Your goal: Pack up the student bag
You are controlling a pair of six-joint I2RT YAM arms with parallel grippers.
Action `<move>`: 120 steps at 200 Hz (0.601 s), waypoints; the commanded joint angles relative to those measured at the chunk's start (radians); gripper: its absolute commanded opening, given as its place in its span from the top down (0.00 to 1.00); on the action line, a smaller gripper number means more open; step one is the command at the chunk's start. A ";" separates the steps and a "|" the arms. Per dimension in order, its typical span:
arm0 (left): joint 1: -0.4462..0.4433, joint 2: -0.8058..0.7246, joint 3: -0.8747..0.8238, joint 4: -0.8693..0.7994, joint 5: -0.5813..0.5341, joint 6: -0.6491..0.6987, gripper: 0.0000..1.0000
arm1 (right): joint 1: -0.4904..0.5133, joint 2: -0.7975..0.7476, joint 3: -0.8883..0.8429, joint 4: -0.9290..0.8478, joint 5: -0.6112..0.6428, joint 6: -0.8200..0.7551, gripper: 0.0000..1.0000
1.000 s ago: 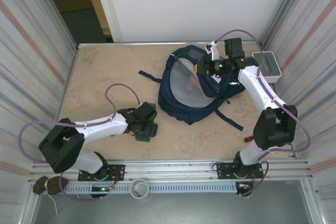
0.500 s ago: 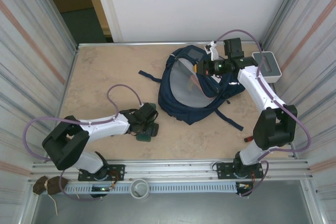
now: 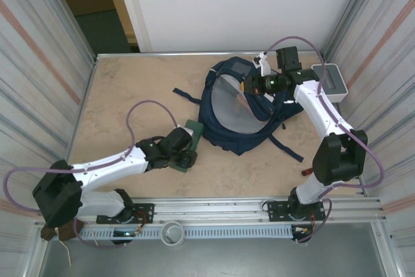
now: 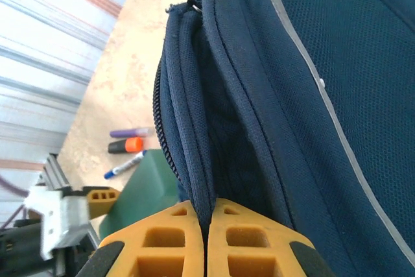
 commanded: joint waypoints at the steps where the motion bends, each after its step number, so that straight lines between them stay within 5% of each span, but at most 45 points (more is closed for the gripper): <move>1: -0.016 -0.012 0.117 -0.020 -0.010 0.142 0.49 | -0.003 -0.006 0.059 -0.085 0.044 -0.059 1.00; 46: -0.015 0.157 0.349 -0.074 0.046 0.201 0.50 | 0.004 -0.012 0.075 -0.064 -0.016 -0.033 1.00; 120: 0.099 0.563 0.782 -0.145 0.197 0.052 0.46 | 0.018 -0.011 0.033 0.107 -0.156 0.112 1.00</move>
